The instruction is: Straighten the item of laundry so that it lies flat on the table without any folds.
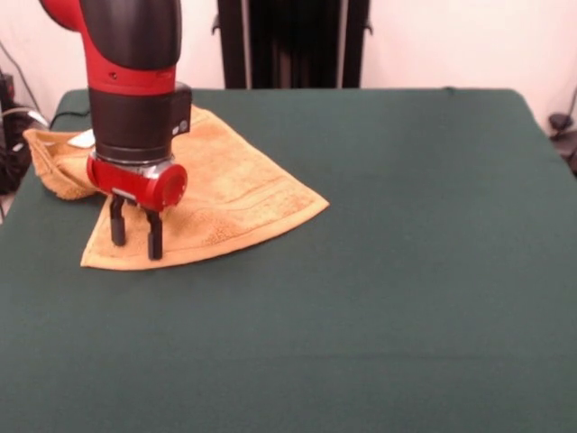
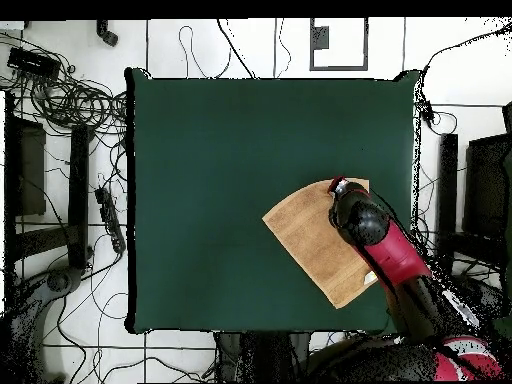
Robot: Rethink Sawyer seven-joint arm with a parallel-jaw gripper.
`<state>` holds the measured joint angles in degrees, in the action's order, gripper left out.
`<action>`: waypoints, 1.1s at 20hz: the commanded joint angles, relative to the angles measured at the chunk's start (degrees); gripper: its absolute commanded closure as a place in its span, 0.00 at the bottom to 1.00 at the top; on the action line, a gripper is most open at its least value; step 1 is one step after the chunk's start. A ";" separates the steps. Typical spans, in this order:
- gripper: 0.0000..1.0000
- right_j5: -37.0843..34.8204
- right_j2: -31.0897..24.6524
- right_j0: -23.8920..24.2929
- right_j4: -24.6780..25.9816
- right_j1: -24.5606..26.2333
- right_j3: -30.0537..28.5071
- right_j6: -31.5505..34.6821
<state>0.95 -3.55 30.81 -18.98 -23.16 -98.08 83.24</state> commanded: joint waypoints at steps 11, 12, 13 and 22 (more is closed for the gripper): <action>0.00 -1.86 -4.62 1.28 -1.81 0.19 -11.20 16.06; 0.00 -1.38 -4.84 1.47 -1.69 0.47 -11.27 16.13; 0.00 -0.94 -5.05 1.76 -1.53 0.91 -11.20 16.09; 0.00 2.18 -7.21 4.64 0.34 4.01 -10.17 15.19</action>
<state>0.99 -3.70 35.39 -19.11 -24.94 -104.75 83.24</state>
